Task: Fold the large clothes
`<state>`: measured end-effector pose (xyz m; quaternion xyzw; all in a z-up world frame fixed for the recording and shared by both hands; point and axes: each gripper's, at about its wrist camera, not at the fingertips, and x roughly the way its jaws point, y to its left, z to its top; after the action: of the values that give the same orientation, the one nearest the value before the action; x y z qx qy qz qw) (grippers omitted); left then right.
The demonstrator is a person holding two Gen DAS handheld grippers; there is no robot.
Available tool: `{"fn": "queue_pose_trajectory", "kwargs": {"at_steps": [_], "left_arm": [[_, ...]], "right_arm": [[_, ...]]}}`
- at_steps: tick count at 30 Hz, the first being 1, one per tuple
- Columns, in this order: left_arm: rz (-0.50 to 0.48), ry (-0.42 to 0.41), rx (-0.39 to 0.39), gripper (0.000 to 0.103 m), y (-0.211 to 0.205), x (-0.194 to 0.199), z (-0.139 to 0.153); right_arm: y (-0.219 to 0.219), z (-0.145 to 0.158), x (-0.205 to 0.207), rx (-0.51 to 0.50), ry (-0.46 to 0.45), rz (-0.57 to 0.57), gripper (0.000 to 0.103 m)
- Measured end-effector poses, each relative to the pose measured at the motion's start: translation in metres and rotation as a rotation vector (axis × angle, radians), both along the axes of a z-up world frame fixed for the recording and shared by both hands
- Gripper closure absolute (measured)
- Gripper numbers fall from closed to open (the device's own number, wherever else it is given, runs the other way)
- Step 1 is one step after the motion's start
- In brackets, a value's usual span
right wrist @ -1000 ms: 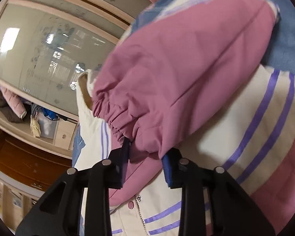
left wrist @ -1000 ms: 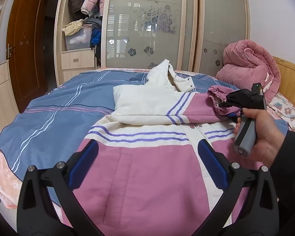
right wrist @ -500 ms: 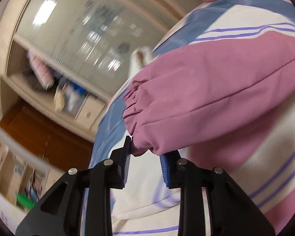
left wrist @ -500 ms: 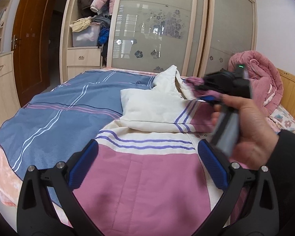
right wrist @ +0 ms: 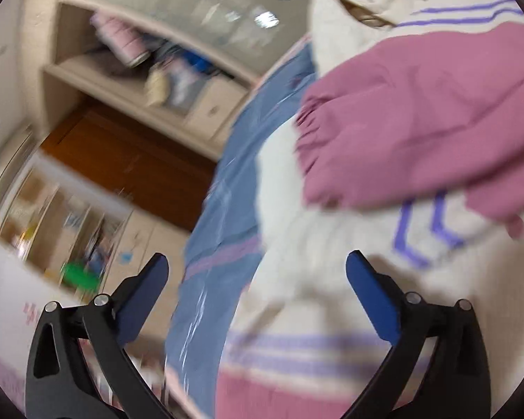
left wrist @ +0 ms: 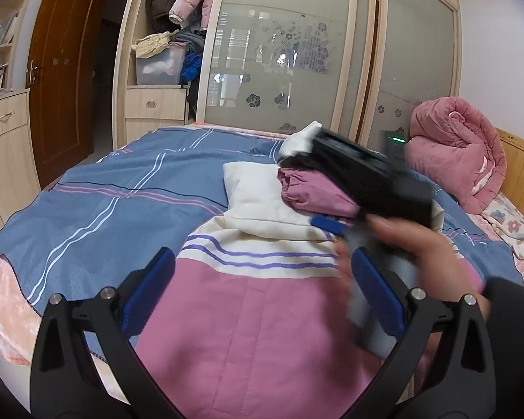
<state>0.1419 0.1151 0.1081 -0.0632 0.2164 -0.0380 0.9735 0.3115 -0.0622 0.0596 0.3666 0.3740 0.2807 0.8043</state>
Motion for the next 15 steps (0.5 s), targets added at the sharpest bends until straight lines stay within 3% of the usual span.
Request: {"fn": "queue_pose_trajectory", "kwargs": {"at_steps": [4,9,11,15], "left_arm": [[-0.013,0.011,-0.008,0.002,-0.002,-0.001,-0.002],[-0.051,0.053,-0.025,0.002,-0.008,-0.002,-0.009],[-0.069,0.063,-0.026,0.002,-0.013,-0.003,-0.012],[-0.089,0.089,-0.029,0.002,-0.021,-0.004,-0.019]], "right_arm": [[-0.046,0.027,-0.076,-0.169,-0.152,-0.026,0.001],[-0.107,0.057,-0.185,-0.559,-0.488,-0.263,0.001],[-0.122,0.057,-0.222,-0.672,-0.584,-0.355,0.001],[-0.142,0.037,-0.253,-0.764,-0.675,-0.509,0.001]]}}
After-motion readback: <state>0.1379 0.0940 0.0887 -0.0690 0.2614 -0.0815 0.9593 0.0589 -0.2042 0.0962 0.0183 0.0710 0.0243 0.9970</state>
